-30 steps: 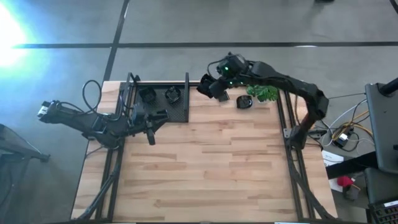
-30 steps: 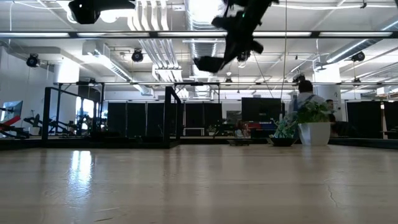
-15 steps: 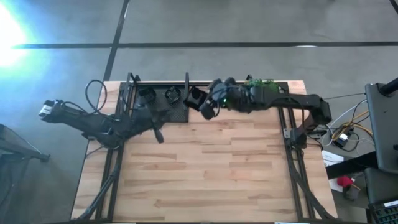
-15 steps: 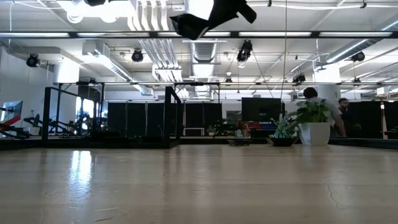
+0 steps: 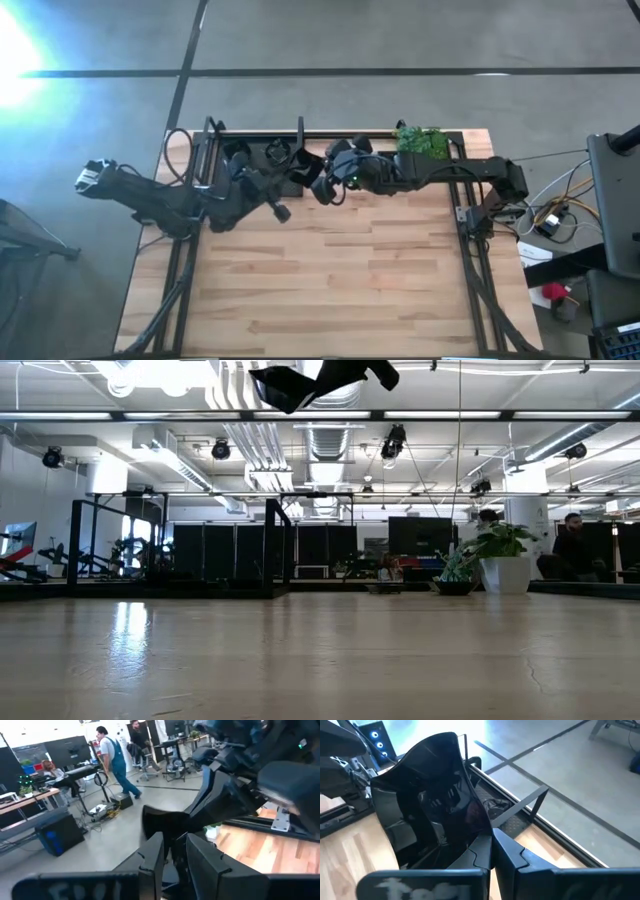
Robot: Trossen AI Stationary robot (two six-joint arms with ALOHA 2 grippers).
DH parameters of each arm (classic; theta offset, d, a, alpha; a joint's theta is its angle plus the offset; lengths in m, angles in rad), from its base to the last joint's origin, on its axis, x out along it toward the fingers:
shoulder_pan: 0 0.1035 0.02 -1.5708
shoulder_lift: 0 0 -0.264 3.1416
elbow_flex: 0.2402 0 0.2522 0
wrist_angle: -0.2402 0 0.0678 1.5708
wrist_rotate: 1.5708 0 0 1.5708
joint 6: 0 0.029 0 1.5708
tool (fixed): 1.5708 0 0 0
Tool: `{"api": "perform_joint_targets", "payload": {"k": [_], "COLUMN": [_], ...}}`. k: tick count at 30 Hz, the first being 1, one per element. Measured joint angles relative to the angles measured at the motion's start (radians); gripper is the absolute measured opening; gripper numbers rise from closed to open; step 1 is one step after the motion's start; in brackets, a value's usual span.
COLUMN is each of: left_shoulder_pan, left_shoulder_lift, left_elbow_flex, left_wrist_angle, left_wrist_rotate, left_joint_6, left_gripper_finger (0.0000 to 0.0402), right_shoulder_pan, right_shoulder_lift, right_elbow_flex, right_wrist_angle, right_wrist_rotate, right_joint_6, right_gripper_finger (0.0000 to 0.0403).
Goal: Pick & Place Mini shaped plates
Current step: Stack the black distorted square plate on top of the black distorted square plates on the shelf
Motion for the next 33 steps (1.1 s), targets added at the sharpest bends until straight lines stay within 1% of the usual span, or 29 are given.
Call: {"api": "perform_joint_targets", "payload": {"k": [2,5,7,11,15,19,27,30,33], "left_shoulder_pan": [0.0,0.0,0.002,0.006,0.015,0.02,0.021,0.023,0.023], "left_shoulder_lift": [0.02,0.043,0.053,0.061,0.064,0.065,0.065,0.065,0.065], "left_elbow_flex": [0.012,0.026,0.037,0.034,0.031,0.031,0.031,0.031,0.031], "left_wrist_angle": [-0.01,-0.012,-0.011,-0.011,-0.044,-0.068,-0.072,-0.072,-0.072], "left_wrist_rotate": [-0.025,-0.109,-0.142,-0.142,-0.143,-0.143,-0.135,-0.135,-0.134], "left_joint_6": [0.008,0.018,0.017,0.003,-0.073,-0.118,-0.148,-0.148,-0.166], "left_gripper_finger": [0.0081,0.0081,0.0081,0.0081,0.0081,0.0081,0.0079,0.0062,0.0024], "right_shoulder_pan": [0.001,0.005,0.01,0.018,0.028,0.032,0.042,0.044,0.044], "right_shoulder_lift": [0.0,-0.001,-0.001,-0.001,-0.002,-0.002,-0.003,-0.003,-0.003], "right_elbow_flex": [0.0,0.0,0.0,0.0,0.0,0.0,0.0,0.0,0.0], "right_wrist_angle": [0.004,0.008,0.014,0.033,0.054,0.055,0.054,0.054,0.054], "right_wrist_rotate": [0.0,0.0,0.0,-0.001,-0.001,-0.001,0.0,0.0,-0.001], "right_joint_6": [0.0,-0.006,-0.009,-0.018,-0.038,-0.042,-0.046,-0.045,-0.045], "right_gripper_finger": [0.0008,0.0008,0.0008,0.0008,0.0008,0.0008,0.0008,0.0008,0.0008]}}
